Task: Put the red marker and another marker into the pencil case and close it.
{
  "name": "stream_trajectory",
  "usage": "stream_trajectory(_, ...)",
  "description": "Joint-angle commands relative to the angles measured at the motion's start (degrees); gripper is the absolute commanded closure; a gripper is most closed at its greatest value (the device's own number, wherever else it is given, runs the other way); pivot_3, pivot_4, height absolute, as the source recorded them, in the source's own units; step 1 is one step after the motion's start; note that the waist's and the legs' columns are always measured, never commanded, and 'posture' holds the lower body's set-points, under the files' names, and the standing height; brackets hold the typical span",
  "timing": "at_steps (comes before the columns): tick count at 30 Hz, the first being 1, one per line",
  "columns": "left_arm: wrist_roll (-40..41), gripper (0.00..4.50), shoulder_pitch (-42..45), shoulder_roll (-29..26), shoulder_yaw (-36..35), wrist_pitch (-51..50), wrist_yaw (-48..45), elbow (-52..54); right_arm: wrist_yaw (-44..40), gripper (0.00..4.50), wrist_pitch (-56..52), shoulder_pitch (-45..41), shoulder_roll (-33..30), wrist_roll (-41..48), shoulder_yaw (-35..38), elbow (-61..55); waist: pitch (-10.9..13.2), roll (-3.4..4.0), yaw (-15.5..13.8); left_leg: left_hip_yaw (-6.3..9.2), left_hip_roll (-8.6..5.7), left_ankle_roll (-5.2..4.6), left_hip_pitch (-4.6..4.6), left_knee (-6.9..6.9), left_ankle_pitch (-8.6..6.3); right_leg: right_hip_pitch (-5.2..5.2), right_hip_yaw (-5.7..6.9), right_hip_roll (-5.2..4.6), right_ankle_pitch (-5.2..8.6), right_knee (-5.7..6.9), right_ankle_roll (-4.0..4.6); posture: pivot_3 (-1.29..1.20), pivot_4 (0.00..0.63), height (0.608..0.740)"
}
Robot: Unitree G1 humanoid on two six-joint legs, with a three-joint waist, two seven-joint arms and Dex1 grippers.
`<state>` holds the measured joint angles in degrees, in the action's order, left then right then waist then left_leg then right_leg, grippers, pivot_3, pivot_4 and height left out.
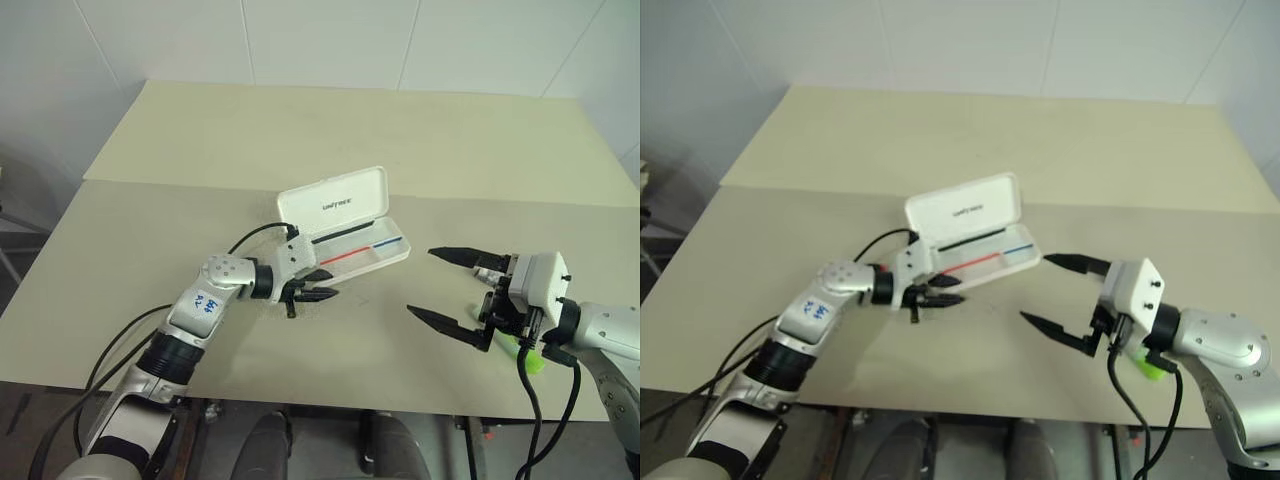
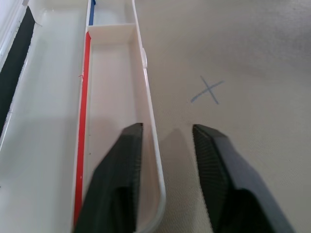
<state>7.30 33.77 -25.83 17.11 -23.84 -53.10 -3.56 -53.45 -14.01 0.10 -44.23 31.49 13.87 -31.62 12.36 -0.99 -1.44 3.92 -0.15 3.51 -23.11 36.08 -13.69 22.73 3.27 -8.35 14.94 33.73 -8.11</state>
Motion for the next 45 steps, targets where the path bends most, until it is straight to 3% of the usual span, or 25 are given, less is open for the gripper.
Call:
stream_trajectory(1,-1.57,4.14,1.61,-1.74,1.26,-0.19,-1.97,1.19,0.13,0.0,0.27,-0.91,-0.6,0.95,1.43,-1.59,0.0,0.0,0.0,0.0,0.0,0.0,0.0,-0.01,0.0,0.0,0.0,0.0,0.0,0.0,0.0,0.0,0.15,0.74)
stream_trajectory(2,-1.63,4.48,1.81,-2.05,1.23,-0.36,-2.32,2.0,0.07,0.0,0.29,-1.09,-0.61,0.96,1.38,-1.36,0.0,0.0,-0.01,0.0,0.0,0.0,0.0,-0.01,0.0,0.0,0.0,0.0,0.0,0.0,0.0,0.0,0.15,0.74)
stream_trajectory(18,0.77,4.48,-2.54,-11.5,1.04,-6.63,-9.25,18.93,-2.95,0.0,-0.26,0.24,-2.27,1.58,3.05,0.56,0.0,0.0,0.02,-0.01,0.0,-0.02,-0.03,-0.02,-0.01,0.01,-0.04,0.0,0.0,-0.03,0.0,0.0,0.15,0.74)
stream_trajectory(25,0.13,4.48,-5.54,-10.96,1.67,-6.48,-7.66,20.25,-2.63,0.0,-1.44,1.37,-3.07,2.64,4.26,-0.84,0.0,0.0,-0.05,-0.01,0.0,-0.06,-0.03,0.0,-0.03,0.0,-0.06,0.0,0.0,-0.04,0.0,0.0,0.15,0.74)
stream_trajectory(36,-1.15,4.48,-5.04,-8.67,3.24,0.14,-7.54,13.81,-1.71,0.0,-3.08,-0.08,-2.91,2.95,3.3,-1.97,0.0,0.01,-0.1,-0.03,0.0,-0.07,-0.03,0.01,-0.03,0.0,-0.08,0.0,0.0,-0.05,0.01,0.0,0.15,0.74)
stream_trajectory(40,-0.63,3.55,-4.94,-7.87,3.27,0.19,-7.95,13.87,-1.8,0.0,-3.21,-0.6,-2.71,2.77,2.96,-1.67,0.0,0.01,-0.2,-0.03,-0.01,-0.09,-0.06,0.07,-0.01,0.0,-0.1,0.0,-0.01,-0.06,0.01,0.0,0.15,0.74)
stream_trajectory(45,-0.1,1.88,-4.57,-7.73,1.96,-0.4,-7.21,15.79,-1.82,0.0,-2.89,-1.3,-2.24,2.39,2.11,-1.01,0.0,0.01,-0.02,-0.04,-0.01,-0.09,-0.05,0.02,-0.01,0.0,-0.11,0.0,-0.03,-0.08,0.0,0.0,0.15,0.74)
